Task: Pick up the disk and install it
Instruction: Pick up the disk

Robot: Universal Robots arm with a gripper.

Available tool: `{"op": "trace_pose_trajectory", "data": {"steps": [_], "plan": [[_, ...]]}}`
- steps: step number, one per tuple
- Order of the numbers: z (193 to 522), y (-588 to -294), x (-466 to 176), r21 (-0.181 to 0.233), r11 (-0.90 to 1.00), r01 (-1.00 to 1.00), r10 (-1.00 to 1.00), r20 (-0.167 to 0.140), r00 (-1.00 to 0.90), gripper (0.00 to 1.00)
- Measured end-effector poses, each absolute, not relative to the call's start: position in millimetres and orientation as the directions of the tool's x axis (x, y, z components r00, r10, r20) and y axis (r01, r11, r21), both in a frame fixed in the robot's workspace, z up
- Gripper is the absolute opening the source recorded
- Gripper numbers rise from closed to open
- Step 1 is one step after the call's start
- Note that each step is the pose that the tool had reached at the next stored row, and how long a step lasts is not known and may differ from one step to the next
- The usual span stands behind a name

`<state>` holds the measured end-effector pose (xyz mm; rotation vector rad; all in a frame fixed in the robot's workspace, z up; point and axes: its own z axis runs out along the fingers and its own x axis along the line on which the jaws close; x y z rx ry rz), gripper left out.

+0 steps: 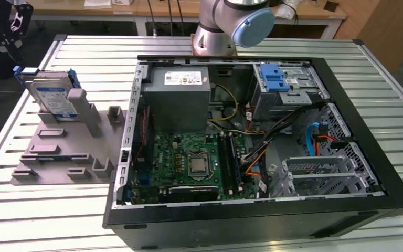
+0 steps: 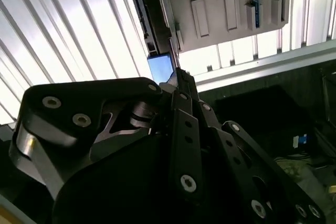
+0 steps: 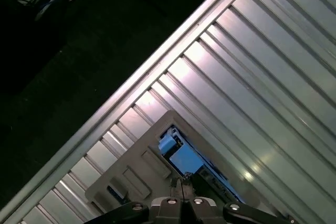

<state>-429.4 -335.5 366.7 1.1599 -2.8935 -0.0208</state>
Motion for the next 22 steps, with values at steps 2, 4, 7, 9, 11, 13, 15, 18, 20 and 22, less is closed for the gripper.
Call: {"op": "trace_pose_trajectory", "data": {"steps": [2,4,7,9,11,13,15,18,20,22], "plan": [[366.5,-335.5,-429.4,0.021,0.706,-0.708,-0.709,0.018,-0.705,0.11],[366.4,-335.4,-429.4,0.021,0.686,-0.727,-0.727,0.017,-0.686,0.11],[366.1,-335.5,-429.4,0.021,0.658,-0.753,-0.753,0.017,-0.658,0.11],[365.9,-335.5,-429.4,0.021,0.638,-0.770,-0.770,0.017,-0.638,0.11],[365.8,-335.5,-429.4,0.021,0.616,-0.787,-0.787,0.018,-0.616,0.11],[365.7,-335.4,-429.4,0.021,0.593,-0.805,-0.805,0.017,-0.593,0.11],[365.5,-335.4,-429.4,0.021,0.569,-0.822,-0.822,0.017,-0.569,0.11],[365.3,-335.5,-429.4,0.021,0.532,-0.847,-0.847,0.017,-0.531,0.11],[365.2,-335.5,-429.4,0.021,0.509,-0.861,-0.861,0.017,-0.509,0.11],[365.0,-335.5,-429.4,0.021,0.484,-0.875,-0.875,0.017,-0.483,0.11]]}}
